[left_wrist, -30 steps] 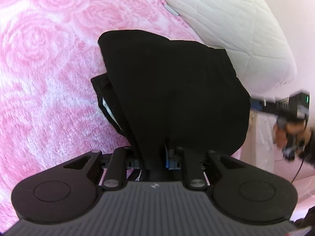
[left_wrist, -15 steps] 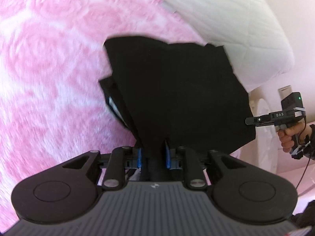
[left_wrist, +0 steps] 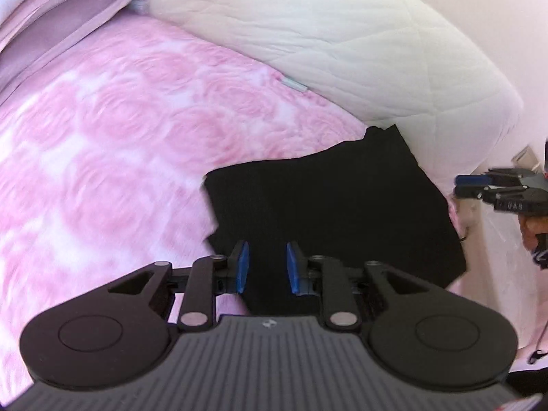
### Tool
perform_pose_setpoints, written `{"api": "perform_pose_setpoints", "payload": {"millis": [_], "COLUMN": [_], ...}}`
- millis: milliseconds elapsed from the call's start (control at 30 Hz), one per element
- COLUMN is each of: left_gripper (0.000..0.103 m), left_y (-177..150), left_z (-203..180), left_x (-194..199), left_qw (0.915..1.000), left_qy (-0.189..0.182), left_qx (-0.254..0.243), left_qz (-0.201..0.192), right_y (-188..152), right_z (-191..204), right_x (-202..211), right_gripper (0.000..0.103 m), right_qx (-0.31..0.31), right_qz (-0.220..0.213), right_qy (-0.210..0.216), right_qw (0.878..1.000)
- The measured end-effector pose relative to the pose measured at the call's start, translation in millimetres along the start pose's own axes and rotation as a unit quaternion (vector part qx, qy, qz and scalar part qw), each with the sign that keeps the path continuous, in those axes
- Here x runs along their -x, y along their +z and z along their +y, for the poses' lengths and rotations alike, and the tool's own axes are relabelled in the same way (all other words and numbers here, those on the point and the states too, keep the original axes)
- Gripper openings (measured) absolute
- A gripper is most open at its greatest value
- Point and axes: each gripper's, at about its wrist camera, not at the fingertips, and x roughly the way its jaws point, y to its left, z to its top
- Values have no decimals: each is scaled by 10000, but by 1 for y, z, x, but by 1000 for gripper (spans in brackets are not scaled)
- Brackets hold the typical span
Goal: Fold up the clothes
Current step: 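Fold the trousers over with both grippers and lay them on the sheet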
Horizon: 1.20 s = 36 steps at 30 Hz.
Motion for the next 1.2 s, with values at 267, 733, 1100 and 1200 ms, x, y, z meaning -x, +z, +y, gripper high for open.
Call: {"api": "perform_pose_setpoints", "payload": {"millis": [267,733,1100,1200], "left_gripper": [15,16,18,19], "left_y": [-7,35,-39,-65], "left_z": [-4,-4,-50,-56], "left_x": [-51,-88,-36,-37], "left_qw": [9934,9916,9894,9832], "left_qy": [693,894,811,1030], "left_qx": [-732,-926,-1148,-1488], "left_qz": [544,113,379,248], "right_y": [-12,56,-8,-38], "right_z": [-12,-71,-1,8], "right_x": [-57,-116,-50,-41], "right_gripper": [32,31,32,31], "right_qx": [871,190,233,268], "right_qz": [866,382,258,491], "right_qy": [-51,-395,-42,-225], "right_qw": [9924,9983,9994,9982]}}
